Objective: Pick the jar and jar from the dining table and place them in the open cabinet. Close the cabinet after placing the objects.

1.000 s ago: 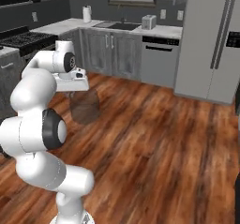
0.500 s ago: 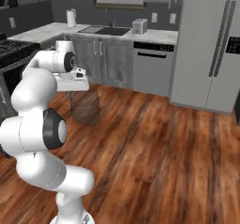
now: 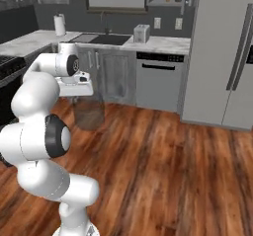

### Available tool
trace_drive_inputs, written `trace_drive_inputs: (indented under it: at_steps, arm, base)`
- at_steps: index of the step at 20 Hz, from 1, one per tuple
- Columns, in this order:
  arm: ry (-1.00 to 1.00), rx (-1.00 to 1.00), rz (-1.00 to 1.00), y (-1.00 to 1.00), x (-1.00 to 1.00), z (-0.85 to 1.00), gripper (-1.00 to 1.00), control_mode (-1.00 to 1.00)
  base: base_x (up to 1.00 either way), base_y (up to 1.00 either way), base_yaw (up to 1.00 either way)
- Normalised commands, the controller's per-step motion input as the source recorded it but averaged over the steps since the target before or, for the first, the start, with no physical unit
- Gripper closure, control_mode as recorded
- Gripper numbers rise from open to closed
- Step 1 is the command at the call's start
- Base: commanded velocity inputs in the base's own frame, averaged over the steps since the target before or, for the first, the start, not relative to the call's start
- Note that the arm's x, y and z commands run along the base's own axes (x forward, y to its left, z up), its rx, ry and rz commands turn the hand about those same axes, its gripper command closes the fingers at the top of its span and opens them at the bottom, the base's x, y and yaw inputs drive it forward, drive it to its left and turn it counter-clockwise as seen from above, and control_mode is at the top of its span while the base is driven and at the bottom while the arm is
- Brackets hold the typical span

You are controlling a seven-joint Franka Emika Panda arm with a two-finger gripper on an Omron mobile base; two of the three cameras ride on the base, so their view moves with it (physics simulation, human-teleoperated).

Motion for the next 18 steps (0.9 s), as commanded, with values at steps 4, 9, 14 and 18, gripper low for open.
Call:
trace_drive_inputs:
  at_steps: [4,9,14,18]
  arm:
    - [0.00,0.00,0.00,0.00,0.00,0.00,1.00,1.00]
    - [0.00,0.00,0.00,0.00,0.00,0.00,1.00,1.00]
    - [0.00,0.00,0.00,0.00,0.00,0.00,1.00,1.00]
    - [0.00,0.00,0.00,0.00,0.00,0.00,1.00,1.00]
  base:
    - [1.00,0.57,-0.23]
    - [1.00,0.37,-0.22]
    - [1.00,0.32,-0.26]
    - [1.00,0.47,-0.26]
